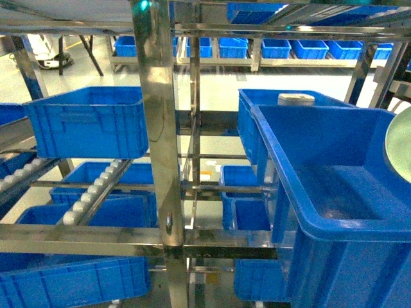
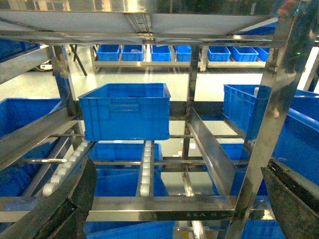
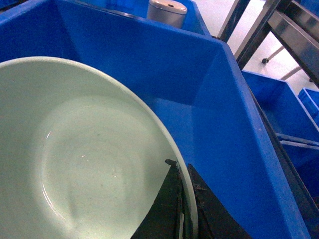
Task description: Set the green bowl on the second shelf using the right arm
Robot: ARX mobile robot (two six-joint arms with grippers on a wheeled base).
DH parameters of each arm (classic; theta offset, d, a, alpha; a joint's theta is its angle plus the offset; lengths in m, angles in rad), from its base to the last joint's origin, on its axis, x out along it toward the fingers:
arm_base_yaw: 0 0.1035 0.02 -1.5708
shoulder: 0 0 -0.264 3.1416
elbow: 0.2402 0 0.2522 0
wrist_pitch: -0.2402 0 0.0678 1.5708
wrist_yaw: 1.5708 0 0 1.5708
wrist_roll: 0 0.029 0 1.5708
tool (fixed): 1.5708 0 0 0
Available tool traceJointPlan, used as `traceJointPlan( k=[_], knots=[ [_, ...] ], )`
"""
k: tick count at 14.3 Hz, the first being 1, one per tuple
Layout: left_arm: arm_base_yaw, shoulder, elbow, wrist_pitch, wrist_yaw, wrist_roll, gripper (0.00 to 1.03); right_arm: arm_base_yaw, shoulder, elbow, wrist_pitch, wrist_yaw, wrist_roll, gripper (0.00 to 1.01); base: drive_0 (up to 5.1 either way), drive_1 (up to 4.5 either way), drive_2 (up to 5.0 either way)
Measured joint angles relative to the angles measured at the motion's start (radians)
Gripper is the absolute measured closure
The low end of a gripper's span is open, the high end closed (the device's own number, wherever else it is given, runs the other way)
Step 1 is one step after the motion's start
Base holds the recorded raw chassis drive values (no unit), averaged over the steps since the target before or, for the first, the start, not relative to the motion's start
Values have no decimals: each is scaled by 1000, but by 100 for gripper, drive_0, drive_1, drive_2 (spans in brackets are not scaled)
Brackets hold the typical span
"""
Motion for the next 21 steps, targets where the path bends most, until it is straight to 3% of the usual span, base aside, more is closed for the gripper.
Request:
traceJointPlan(
  k=[3,6,9,11,16,17,19,20,21],
  knots=[
    [0,0,0,0,0,0,5,-5,121,133,-80,-11,-8,99,0,0,0],
    [0,0,0,0,0,0,5,47,232,251,-174,-49,-15,99,0,0,0],
    [0,0,0,0,0,0,5,101,256,317,-233,-49,-8,99,0,0,0],
    [0,0,0,0,0,0,5,127,269,355,-225,-22,-18,99,0,0,0],
    [0,0,0,0,0,0,5,111,306,390,-287,28,-25,58,0,0,0],
    [0,0,0,0,0,0,5,111,298,372,-245,27,-20,32,0,0,0],
    [0,0,0,0,0,0,5,113,263,300,-188,27,0,7,0,0,0],
    [0,0,0,0,0,0,5,112,233,255,-158,37,27,2,0,0,0],
    [0,0,0,0,0,0,5,109,189,198,-135,44,55,4,0,0,0]
  ],
)
